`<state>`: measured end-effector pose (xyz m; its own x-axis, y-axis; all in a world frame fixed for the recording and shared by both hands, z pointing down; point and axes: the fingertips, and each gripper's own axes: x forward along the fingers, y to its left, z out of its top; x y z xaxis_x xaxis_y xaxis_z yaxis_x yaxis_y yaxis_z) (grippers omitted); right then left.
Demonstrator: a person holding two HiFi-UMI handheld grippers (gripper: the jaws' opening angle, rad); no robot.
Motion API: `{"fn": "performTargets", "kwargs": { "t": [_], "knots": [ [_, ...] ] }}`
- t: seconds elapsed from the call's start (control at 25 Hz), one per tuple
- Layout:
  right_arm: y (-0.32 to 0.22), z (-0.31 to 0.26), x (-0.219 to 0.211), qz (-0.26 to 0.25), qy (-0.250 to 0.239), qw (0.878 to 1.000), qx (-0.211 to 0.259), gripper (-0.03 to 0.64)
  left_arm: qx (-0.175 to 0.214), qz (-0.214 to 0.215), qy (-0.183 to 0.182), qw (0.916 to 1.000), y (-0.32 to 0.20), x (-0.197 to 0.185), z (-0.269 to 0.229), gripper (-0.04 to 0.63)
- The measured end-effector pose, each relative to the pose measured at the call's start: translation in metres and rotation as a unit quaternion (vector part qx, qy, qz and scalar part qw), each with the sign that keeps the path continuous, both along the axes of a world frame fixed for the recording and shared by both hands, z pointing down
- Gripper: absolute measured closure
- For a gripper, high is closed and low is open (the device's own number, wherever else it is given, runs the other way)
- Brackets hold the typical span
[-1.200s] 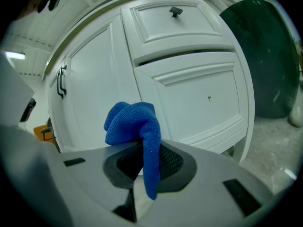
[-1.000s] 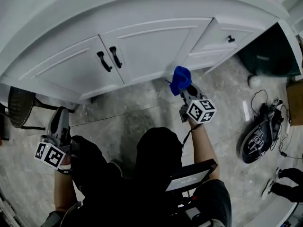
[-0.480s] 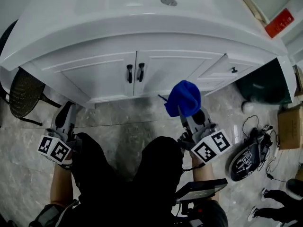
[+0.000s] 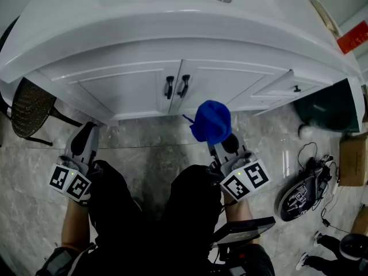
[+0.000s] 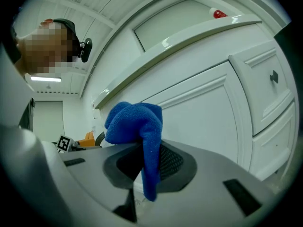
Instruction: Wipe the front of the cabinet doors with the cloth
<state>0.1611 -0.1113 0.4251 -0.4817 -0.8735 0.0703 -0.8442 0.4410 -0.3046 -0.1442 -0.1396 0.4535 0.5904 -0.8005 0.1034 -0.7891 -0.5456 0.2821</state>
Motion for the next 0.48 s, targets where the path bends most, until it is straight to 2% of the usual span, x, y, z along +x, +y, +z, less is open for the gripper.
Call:
{"fn": "performTargets", "kwargs": {
  "t": [0.2,0.48],
  "knots": [
    [-0.002,0.006,-0.01,-0.012,0.034,0.999,0.001,0.565,-0.001,-0.008,-0.005,1.0,-0.002,-0.011,0.0,0.532],
    [-0.005,0.013,-0.014,-0.017,0.02,1.0,-0.006,0.565,-0.009,-0.009,0.001,0.9999,-0.004,-0.013,0.008,0.532]
  ]
}}
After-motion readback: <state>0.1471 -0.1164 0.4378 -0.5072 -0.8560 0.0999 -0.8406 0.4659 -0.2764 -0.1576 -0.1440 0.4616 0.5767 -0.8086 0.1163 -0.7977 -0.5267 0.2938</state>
